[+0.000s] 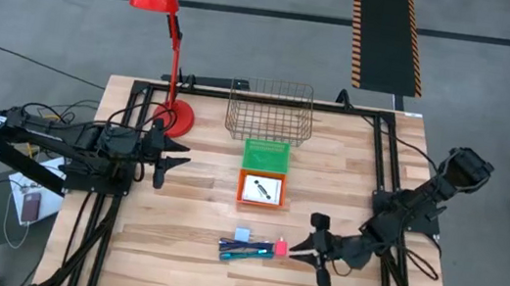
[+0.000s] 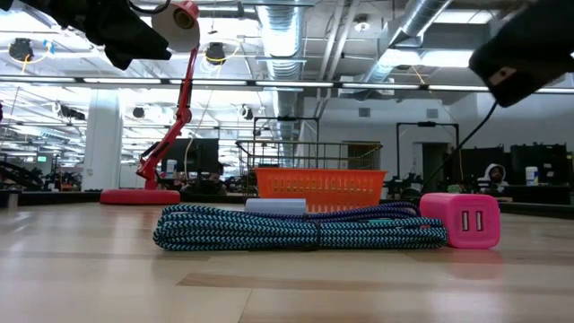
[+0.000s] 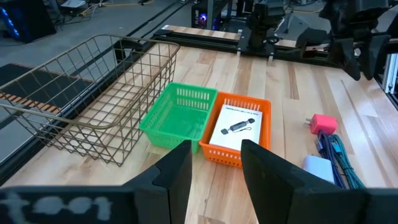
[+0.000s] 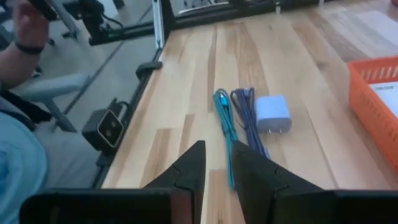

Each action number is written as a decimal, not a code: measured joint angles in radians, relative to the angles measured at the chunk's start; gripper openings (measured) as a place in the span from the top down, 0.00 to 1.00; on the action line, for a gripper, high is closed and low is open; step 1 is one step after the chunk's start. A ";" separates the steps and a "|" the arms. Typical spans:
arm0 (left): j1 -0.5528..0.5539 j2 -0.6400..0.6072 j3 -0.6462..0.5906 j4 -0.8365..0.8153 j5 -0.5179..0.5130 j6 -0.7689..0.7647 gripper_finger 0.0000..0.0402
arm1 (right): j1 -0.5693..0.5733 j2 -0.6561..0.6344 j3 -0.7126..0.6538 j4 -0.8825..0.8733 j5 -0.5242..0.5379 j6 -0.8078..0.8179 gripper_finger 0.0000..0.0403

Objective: Pick and place items into bin
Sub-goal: Put the pink charger adapter into the green basket

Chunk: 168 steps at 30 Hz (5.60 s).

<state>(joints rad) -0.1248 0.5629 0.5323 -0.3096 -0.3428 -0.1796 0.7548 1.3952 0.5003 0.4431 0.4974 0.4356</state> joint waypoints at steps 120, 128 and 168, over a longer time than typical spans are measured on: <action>0.000 0.000 0.000 -0.156 -0.001 0.000 0.68 | -0.146 0.148 0.000 0.027 0.011 -0.077 0.62; 0.000 0.000 0.000 -0.156 -0.001 0.000 0.68 | -0.260 0.014 0.000 0.030 0.025 -0.259 0.62; 0.000 0.000 0.000 -0.156 -0.001 0.000 0.68 | -1.011 -0.098 0.000 -0.031 -0.630 -0.410 0.50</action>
<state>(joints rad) -0.1248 0.5630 0.5323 -0.4656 -0.3435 -0.1799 -0.2562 1.2968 0.5003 0.4126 -0.1322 0.0257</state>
